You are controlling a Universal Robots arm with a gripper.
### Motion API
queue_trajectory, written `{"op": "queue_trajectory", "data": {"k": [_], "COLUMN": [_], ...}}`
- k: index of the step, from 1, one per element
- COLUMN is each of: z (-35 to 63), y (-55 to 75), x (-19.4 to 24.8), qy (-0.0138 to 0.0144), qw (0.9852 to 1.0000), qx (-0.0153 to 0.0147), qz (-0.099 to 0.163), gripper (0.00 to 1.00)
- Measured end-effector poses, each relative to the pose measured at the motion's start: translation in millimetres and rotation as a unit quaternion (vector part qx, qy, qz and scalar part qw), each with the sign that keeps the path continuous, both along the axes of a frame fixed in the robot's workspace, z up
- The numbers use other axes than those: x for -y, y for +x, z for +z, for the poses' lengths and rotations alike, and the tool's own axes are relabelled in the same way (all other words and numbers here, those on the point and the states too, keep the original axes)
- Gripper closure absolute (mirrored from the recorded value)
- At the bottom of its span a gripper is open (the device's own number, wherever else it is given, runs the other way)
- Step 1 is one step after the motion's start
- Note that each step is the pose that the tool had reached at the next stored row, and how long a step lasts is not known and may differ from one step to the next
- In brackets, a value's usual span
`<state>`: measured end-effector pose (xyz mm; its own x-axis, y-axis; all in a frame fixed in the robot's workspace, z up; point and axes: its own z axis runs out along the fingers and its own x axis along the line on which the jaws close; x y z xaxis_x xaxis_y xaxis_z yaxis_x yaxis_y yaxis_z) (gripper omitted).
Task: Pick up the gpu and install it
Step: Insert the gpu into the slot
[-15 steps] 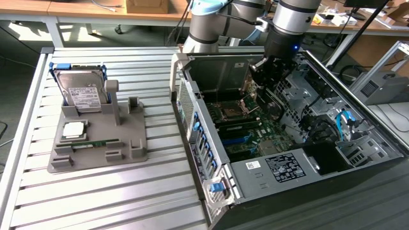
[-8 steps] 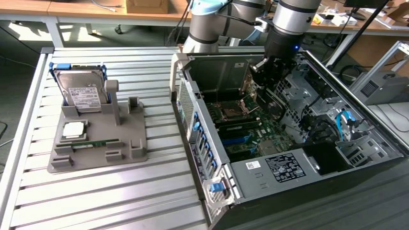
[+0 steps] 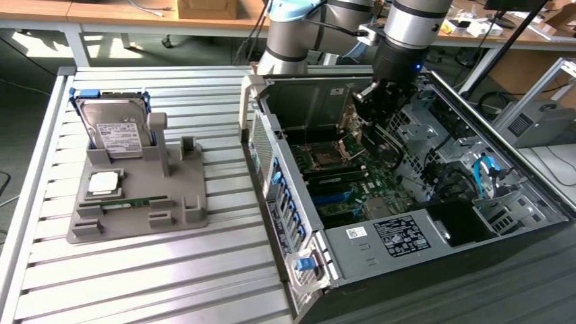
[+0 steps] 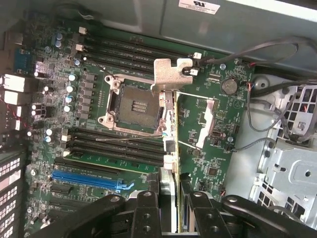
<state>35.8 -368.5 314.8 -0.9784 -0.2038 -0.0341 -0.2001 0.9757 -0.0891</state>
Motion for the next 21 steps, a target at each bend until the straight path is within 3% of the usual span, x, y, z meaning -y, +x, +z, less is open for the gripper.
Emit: {"op": "queue_trajectory", "data": {"k": [21], "z": [0.0], "y": [0.0], "x": [0.0], "qy": [0.0], "qw": [0.9986], "qx": [0.0], "qz": [0.053], "gripper": [0.73]}}
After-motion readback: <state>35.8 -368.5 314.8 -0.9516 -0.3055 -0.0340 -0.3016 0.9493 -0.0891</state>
